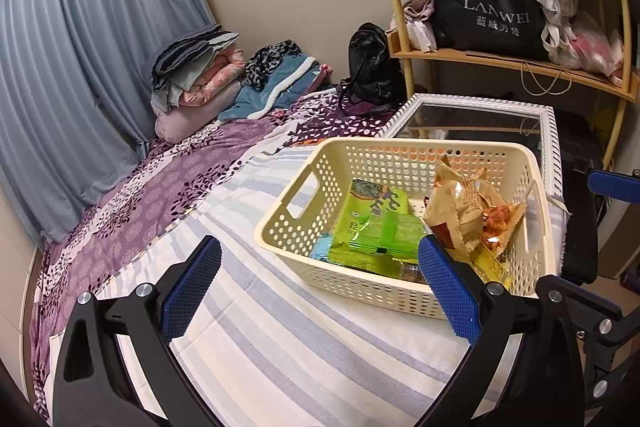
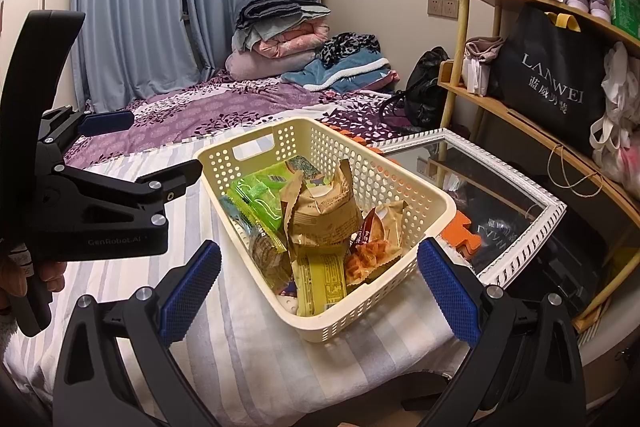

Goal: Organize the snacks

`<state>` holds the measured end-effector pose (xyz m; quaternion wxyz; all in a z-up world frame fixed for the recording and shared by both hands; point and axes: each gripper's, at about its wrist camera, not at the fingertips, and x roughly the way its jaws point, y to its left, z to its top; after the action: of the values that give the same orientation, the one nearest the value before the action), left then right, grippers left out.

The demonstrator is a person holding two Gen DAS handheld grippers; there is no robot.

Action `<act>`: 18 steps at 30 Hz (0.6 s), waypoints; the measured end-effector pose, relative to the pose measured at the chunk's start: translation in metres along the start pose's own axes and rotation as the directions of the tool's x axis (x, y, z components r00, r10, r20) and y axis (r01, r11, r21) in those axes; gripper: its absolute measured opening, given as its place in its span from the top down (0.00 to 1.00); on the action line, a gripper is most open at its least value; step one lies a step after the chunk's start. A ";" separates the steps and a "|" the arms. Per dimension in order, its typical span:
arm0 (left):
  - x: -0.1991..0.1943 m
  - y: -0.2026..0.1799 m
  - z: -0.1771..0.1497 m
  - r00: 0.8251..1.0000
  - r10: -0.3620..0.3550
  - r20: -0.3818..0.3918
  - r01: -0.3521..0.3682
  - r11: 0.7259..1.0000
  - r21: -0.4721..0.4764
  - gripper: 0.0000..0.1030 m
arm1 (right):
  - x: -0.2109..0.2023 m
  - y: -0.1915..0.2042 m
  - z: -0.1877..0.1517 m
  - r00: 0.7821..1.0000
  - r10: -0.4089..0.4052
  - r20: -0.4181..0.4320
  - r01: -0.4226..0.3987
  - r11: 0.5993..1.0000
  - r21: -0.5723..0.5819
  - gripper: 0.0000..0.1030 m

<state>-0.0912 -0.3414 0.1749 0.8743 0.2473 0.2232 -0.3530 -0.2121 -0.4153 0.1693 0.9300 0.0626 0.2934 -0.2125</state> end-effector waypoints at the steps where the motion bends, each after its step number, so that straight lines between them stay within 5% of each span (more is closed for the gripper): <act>1: 0.001 -0.001 0.000 1.000 -0.005 0.000 0.005 1.000 0.001 0.03 | 0.001 -0.001 0.000 1.000 0.000 -0.003 0.000 1.000 0.003 0.05; 18: 0.006 -0.009 -0.004 1.000 -0.023 -0.012 0.023 0.999 0.030 0.03 | 0.009 -0.005 -0.003 1.000 -0.008 -0.024 0.008 1.000 0.021 0.05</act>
<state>-0.0945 -0.3478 0.1661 0.8651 0.2598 0.2255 -0.3649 -0.2095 -0.4226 0.1618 0.9248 0.0739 0.3026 -0.2185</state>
